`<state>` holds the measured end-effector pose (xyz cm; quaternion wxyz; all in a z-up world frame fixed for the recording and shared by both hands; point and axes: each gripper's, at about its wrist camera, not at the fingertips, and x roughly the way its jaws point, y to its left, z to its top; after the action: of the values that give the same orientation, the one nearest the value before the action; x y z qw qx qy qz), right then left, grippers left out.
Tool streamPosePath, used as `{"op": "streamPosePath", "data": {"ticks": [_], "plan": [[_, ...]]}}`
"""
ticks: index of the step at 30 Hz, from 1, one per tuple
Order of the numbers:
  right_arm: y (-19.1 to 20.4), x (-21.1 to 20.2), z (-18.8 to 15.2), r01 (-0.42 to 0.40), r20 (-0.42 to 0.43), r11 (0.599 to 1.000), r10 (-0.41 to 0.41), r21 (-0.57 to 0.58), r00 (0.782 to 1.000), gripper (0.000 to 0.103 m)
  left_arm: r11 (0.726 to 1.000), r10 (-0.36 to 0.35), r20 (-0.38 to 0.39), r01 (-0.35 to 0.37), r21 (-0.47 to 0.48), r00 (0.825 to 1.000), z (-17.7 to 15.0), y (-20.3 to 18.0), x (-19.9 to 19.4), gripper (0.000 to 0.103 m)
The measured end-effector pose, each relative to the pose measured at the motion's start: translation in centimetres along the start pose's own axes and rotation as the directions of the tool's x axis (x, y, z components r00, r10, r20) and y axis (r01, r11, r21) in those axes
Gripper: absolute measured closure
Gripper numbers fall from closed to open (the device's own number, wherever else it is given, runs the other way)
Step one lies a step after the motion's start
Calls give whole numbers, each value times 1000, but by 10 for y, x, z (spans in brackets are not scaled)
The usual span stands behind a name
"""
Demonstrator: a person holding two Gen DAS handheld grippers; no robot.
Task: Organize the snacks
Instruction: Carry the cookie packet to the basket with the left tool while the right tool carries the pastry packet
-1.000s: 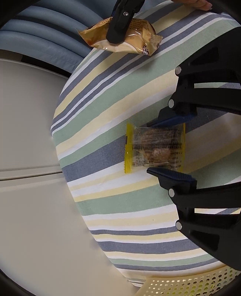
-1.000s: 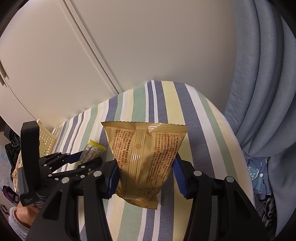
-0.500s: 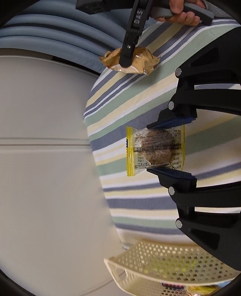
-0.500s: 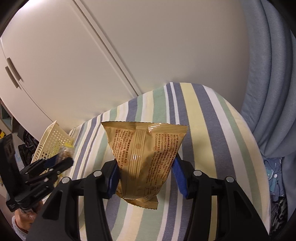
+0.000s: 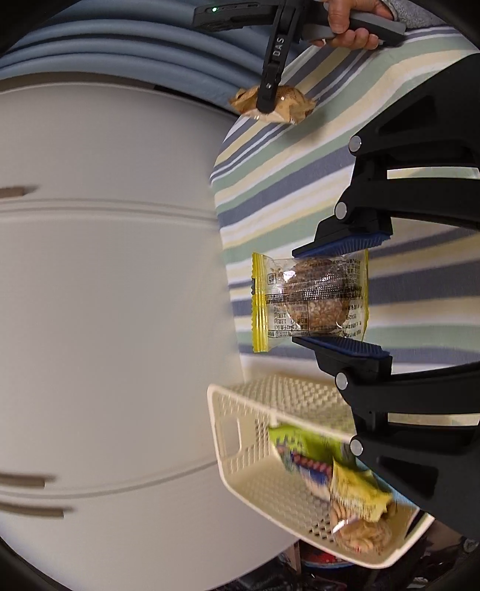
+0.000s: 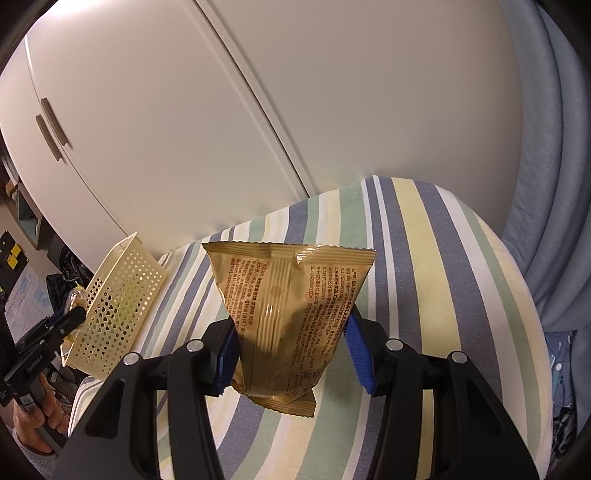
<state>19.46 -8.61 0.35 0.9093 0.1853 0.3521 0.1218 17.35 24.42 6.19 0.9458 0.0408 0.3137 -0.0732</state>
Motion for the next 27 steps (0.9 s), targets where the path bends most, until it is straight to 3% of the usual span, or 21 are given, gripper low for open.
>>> {"op": "streamPosePath", "data": {"ticks": [11,15,27], "plan": [[0,-2,0,-14,-3,999,14,-31,1000,52,983,104,59,-93,-160,993,3,74,-19,63],[0,-2,1,-27,-4,999,27,-32,1000,52,974,157,55,-145,-176,986,1,85,-18,63],[4,-1,1,-47,-15,997,46,-59,999,52,947,211,31,-196,-255,977,-4,118,-11,63]]}}
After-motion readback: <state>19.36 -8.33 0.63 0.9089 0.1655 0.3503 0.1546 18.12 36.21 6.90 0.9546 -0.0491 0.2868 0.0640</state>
